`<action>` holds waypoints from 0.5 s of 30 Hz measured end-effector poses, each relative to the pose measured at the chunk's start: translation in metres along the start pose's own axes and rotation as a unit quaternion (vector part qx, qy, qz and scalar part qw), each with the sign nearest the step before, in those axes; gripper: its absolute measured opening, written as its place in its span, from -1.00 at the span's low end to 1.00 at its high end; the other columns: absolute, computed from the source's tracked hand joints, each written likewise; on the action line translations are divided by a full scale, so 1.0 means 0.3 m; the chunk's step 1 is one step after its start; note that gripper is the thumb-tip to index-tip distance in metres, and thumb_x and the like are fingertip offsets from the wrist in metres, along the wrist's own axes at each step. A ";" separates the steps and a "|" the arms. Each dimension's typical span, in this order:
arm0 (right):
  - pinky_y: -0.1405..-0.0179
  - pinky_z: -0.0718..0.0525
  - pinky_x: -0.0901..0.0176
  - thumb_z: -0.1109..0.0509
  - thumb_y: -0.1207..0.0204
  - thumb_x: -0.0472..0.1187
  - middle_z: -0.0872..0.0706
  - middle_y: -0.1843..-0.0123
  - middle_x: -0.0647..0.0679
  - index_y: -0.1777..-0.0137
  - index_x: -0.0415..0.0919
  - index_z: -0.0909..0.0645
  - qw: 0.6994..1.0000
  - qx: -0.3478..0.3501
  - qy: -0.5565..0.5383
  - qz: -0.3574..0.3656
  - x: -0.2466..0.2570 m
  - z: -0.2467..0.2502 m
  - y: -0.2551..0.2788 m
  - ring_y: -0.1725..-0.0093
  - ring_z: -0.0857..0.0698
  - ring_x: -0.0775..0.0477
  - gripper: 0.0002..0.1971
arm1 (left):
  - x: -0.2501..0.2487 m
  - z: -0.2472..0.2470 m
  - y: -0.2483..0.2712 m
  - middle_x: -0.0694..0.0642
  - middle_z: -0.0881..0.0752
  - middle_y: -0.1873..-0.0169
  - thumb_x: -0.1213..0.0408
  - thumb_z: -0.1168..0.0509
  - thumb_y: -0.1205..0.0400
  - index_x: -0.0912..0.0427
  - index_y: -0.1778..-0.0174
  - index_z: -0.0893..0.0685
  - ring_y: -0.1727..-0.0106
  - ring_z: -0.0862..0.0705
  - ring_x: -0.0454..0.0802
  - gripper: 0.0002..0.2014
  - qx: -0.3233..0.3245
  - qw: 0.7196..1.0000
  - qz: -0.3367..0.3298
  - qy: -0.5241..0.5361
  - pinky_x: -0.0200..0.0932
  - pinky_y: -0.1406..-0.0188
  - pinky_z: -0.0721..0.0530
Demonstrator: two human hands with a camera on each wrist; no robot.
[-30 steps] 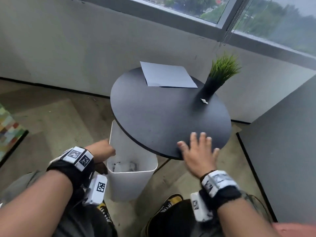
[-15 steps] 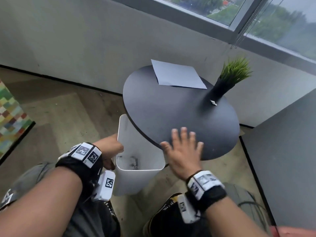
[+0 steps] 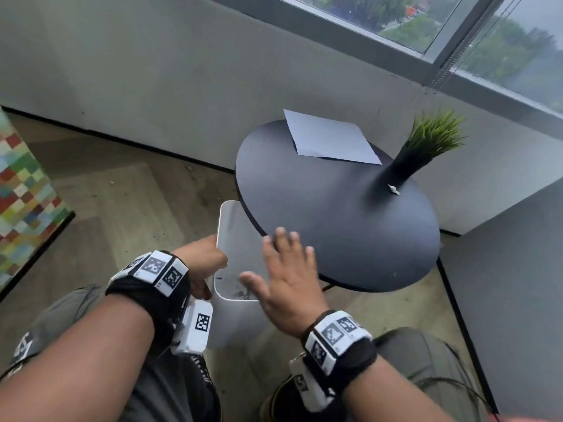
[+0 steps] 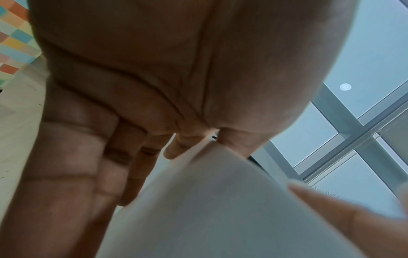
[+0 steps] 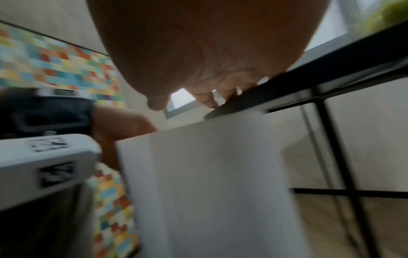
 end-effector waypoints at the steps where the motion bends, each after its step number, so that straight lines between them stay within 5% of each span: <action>1: -0.68 0.29 -0.15 0.21 -0.49 0.48 0.27 -0.75 0.06 -0.74 0.00 0.16 0.998 0.002 -0.036 0.050 0.058 0.007 0.009 -0.69 0.37 0.06 -0.11 | -0.001 0.006 0.002 0.46 -0.72 0.07 0.46 -0.15 -0.58 0.14 -0.29 -0.53 0.30 -0.80 0.48 -0.64 -0.002 1.000 -0.002 0.002 0.49 0.23 -0.75; 4: -0.70 0.07 -0.07 -0.08 -0.60 0.34 -0.01 -0.76 0.09 -0.72 0.04 -0.04 0.981 -0.107 -0.152 0.059 -0.038 0.122 -0.018 -0.72 0.11 0.12 -0.24 | 0.008 0.015 -0.001 0.43 -0.71 0.00 0.45 -0.14 -0.57 0.12 -0.33 -0.50 0.31 -0.80 0.47 -0.60 0.005 1.000 -0.002 -0.001 0.51 0.21 -0.74; 6: -0.67 0.04 -0.26 -0.12 -0.61 0.30 -0.01 -0.76 0.04 -0.71 0.07 -0.08 0.977 -0.148 -0.109 -0.113 -0.255 0.170 -0.051 -0.73 0.07 -0.04 -0.28 | 0.015 0.019 -0.002 0.40 -0.73 0.00 0.47 -0.15 -0.56 0.16 -0.34 -0.50 0.33 -0.81 0.43 -0.59 0.006 1.000 0.000 -0.008 0.51 0.22 -0.74; 8: -0.62 0.10 -0.42 -0.01 -0.60 0.36 0.10 -0.77 -0.01 -0.71 0.05 -0.02 0.962 -0.084 -0.040 -0.258 -0.364 0.141 -0.052 -0.73 0.13 -0.21 -0.25 | 0.020 0.020 0.000 0.42 -0.74 0.03 0.49 -0.16 -0.55 0.19 -0.33 -0.51 0.33 -0.81 0.44 -0.59 0.005 1.000 -0.002 -0.013 0.51 0.22 -0.74; 10: -0.61 0.25 -0.42 0.14 -0.58 0.42 0.23 -0.76 0.05 -0.72 0.10 0.09 0.983 -0.029 0.011 -0.180 -0.245 0.083 -0.081 -0.72 0.27 -0.23 -0.24 | 0.020 0.017 -0.003 0.42 -0.72 0.04 0.47 -0.15 -0.57 0.15 -0.32 -0.50 0.32 -0.79 0.49 -0.61 -0.003 1.000 -0.001 -0.007 0.48 0.24 -0.75; 12: -0.62 0.32 -0.35 0.19 -0.59 0.42 0.26 -0.75 0.09 -0.72 0.13 0.06 1.000 0.015 0.025 0.000 -0.017 0.023 -0.075 -0.71 0.33 -0.14 -0.26 | 0.017 0.013 -0.010 0.37 -0.71 0.13 0.47 -0.17 -0.60 0.19 -0.33 -0.51 0.34 -0.78 0.48 -0.64 -0.012 1.000 -0.002 -0.005 0.35 0.31 -0.78; 15: -0.70 0.06 -0.14 -0.03 -0.67 0.25 -0.10 -0.74 0.10 -0.68 0.09 -0.18 0.985 -0.009 -0.059 0.164 0.100 0.066 -0.015 -0.73 0.02 0.04 -0.40 | 0.010 -0.002 -0.017 0.40 -0.71 0.18 0.50 -0.15 -0.60 0.15 -0.28 -0.55 0.37 -0.77 0.45 -0.65 -0.005 1.000 -0.008 -0.010 0.38 0.27 -0.76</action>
Point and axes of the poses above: each hand's wrist, its own y-axis away from the middle knuckle, its own z-axis out of the back of the hand, x = y × z, the point moved 8 cm from there along -y, towards the middle knuckle
